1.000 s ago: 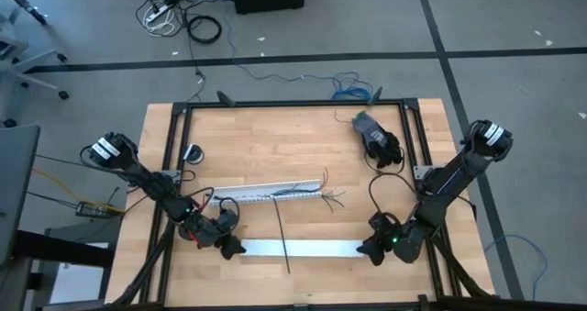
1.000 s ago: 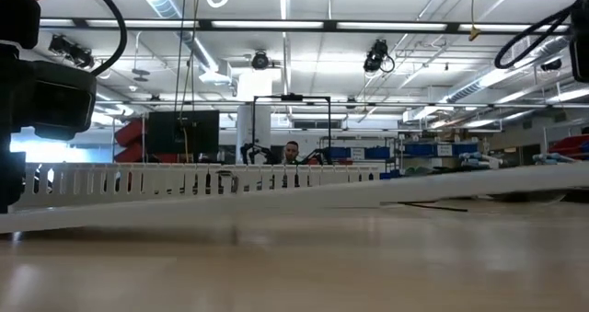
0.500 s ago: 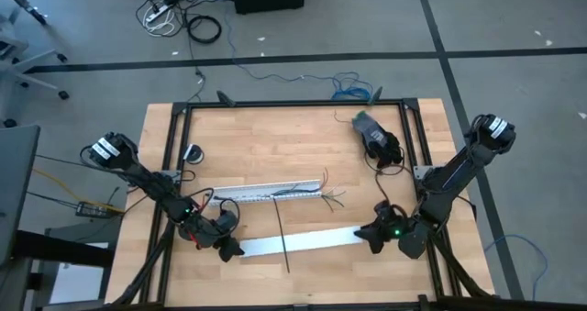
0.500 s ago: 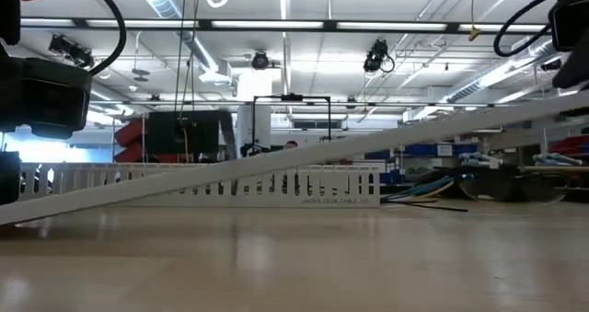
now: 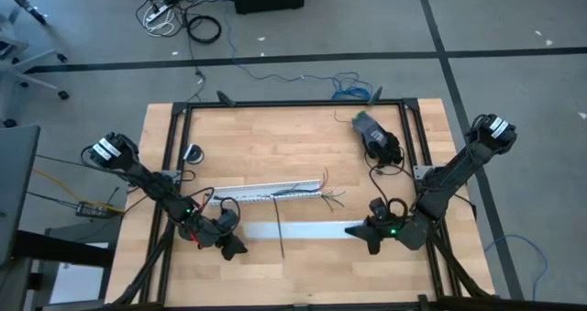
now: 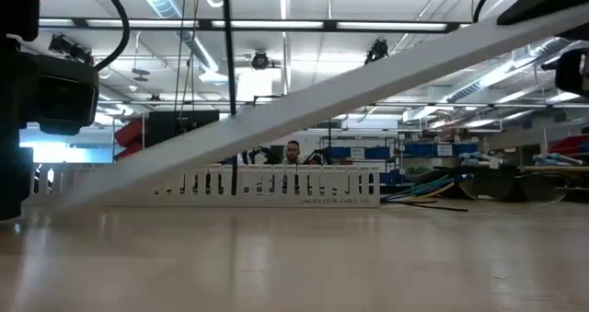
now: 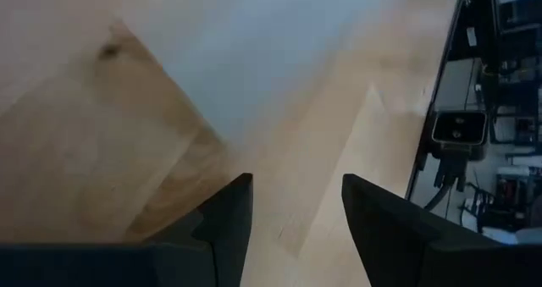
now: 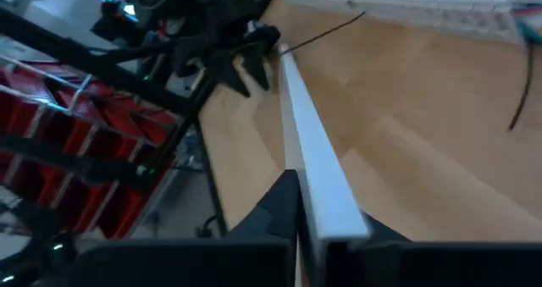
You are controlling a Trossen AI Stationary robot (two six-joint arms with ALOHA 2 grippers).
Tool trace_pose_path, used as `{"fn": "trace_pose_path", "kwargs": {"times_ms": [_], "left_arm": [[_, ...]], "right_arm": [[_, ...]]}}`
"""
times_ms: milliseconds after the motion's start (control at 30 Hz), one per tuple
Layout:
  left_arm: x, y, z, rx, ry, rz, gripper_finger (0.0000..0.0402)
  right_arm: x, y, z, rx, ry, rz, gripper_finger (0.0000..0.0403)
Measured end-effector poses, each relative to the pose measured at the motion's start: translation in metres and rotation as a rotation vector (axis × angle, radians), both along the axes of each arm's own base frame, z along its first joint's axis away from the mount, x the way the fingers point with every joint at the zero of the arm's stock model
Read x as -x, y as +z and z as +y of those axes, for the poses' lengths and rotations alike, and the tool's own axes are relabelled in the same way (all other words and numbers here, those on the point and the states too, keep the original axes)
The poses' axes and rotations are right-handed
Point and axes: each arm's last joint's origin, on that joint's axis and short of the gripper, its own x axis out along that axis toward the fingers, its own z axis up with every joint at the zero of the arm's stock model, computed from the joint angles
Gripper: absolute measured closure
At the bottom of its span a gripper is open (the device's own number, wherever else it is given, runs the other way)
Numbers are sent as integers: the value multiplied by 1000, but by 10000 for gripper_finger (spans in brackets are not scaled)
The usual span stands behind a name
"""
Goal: Ziptie cables
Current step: Close the lid on the cable duct
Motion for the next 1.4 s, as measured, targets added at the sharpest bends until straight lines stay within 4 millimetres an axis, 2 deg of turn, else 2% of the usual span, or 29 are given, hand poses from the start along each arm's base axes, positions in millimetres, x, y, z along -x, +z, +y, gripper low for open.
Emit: {"fn": "trace_pose_path", "kwargs": {"times_ms": [167,367,500,633,900,1267,1400], "left_arm": [[-1,2,0,-79,-34,-52,225],[-1,5,1,-140,-57,-106,225],[0,7,0,-170,-78,-125,225],[0,10,0,-193,-82,-150,225],[-4,11,8,-233,-48,-156,225],[-15,9,26,-340,-36,-155,225],[-19,11,30,-397,-59,-192,225]], "right_arm": [[5,1,-3,30,14,31,400],[36,8,-16,49,-28,113,401],[62,23,-32,77,-68,66,402],[78,36,-49,51,-65,46,402],[100,60,-86,79,-37,-51,402],[125,107,-129,261,-170,-330,403],[129,109,-136,274,-186,-338,403]]}}
